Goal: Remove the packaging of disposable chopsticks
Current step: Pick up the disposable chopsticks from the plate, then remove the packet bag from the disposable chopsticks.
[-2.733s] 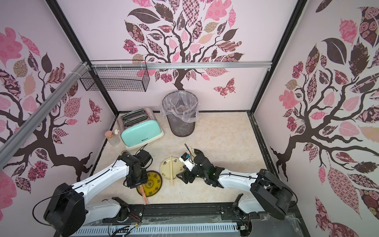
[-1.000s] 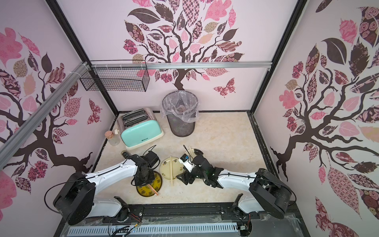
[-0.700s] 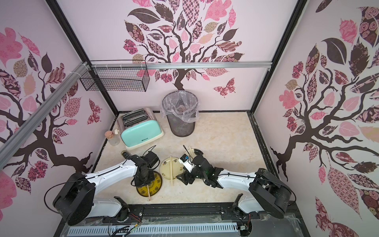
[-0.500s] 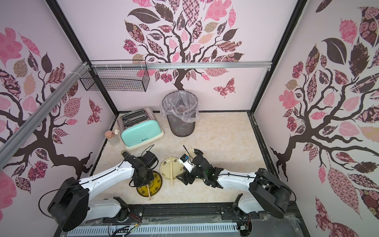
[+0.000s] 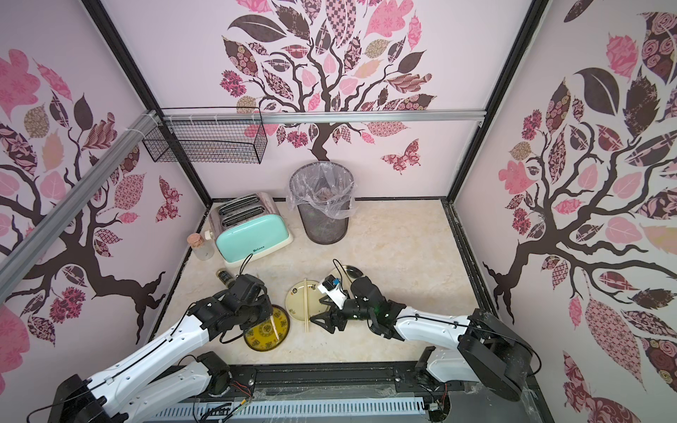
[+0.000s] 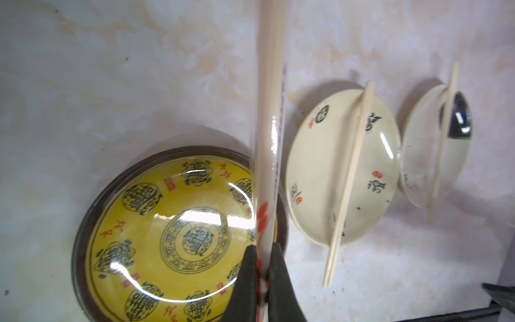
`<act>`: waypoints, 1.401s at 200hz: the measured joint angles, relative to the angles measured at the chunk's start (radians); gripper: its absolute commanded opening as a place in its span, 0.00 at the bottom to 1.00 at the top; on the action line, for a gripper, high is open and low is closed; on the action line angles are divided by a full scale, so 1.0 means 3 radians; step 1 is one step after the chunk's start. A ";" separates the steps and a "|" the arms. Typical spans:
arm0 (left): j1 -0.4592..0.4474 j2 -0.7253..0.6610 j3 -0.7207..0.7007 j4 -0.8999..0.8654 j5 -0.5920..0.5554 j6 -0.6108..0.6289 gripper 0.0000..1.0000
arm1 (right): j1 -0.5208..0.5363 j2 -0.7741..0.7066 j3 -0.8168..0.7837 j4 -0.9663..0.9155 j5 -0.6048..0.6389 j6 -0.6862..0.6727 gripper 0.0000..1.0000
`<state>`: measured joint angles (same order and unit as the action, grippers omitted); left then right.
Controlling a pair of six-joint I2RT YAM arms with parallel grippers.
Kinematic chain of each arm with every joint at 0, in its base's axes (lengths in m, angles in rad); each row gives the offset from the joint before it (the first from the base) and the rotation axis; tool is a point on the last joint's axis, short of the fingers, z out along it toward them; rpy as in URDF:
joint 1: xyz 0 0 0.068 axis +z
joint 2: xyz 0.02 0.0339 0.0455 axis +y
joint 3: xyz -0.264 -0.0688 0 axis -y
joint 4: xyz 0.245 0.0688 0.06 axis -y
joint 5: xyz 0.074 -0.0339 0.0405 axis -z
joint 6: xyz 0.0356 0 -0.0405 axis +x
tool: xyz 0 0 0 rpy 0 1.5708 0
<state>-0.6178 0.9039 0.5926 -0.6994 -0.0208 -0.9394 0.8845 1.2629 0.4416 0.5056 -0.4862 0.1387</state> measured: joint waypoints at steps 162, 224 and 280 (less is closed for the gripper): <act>0.0362 0.0397 0.0641 0.2581 0.1062 0.0842 0.00 | -0.0837 -0.0206 0.1019 -0.0247 -0.0807 0.1026 0.77; 0.0362 0.0595 0.0829 0.3020 0.1733 0.0955 0.00 | -0.0893 0.0072 0.1236 -0.0230 -0.0893 0.1153 0.58; 0.0369 0.0743 0.0837 0.3213 0.2102 0.0969 0.00 | -0.1002 0.0247 0.1286 0.0053 -0.1164 0.1413 0.39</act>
<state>-0.5072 1.1267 0.8436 0.2646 0.6098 -0.6487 0.5838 1.3369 0.8272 0.5217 -0.8352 0.5625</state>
